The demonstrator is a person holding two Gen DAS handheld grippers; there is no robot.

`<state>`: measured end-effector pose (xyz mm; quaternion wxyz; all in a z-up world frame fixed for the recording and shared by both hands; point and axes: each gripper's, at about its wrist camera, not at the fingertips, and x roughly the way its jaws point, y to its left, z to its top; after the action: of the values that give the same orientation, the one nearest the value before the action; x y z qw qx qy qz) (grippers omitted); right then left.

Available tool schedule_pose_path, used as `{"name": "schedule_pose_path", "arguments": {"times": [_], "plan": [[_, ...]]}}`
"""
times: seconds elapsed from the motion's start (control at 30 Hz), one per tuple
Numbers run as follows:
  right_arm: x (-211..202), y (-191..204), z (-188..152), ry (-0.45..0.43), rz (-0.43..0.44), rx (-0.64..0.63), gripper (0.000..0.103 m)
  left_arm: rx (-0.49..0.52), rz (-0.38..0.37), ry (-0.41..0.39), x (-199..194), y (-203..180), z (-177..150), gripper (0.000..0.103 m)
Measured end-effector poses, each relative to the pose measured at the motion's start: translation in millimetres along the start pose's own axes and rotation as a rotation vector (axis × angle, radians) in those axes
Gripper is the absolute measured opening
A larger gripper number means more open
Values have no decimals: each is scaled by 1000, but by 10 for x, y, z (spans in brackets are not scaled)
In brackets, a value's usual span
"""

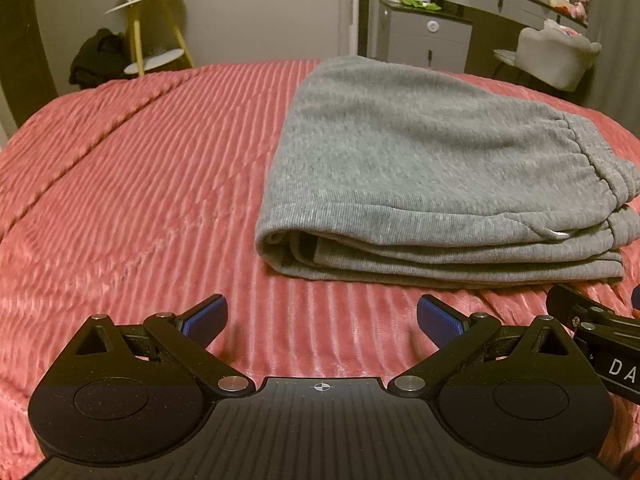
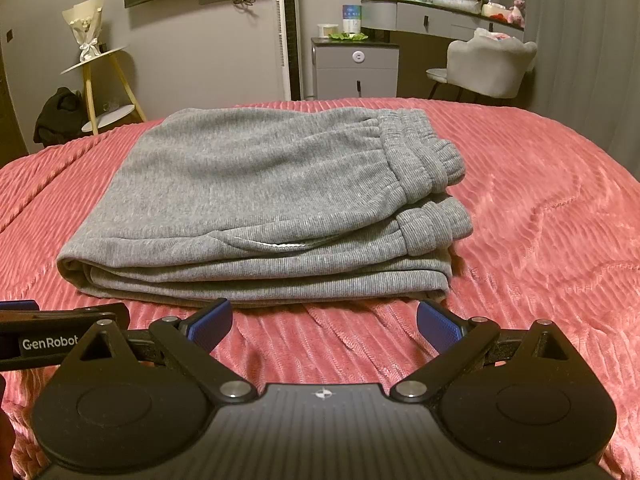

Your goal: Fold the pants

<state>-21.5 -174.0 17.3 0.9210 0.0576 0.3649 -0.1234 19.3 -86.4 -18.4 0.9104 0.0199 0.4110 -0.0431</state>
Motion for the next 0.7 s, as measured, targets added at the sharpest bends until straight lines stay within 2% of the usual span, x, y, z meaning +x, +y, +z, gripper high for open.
{"name": "schedule_pose_path", "arguments": {"times": [0.7], "plan": [[-3,13,-2,-2,-1,-8,99,-1,-7,-3,-4,0,6,103]]}}
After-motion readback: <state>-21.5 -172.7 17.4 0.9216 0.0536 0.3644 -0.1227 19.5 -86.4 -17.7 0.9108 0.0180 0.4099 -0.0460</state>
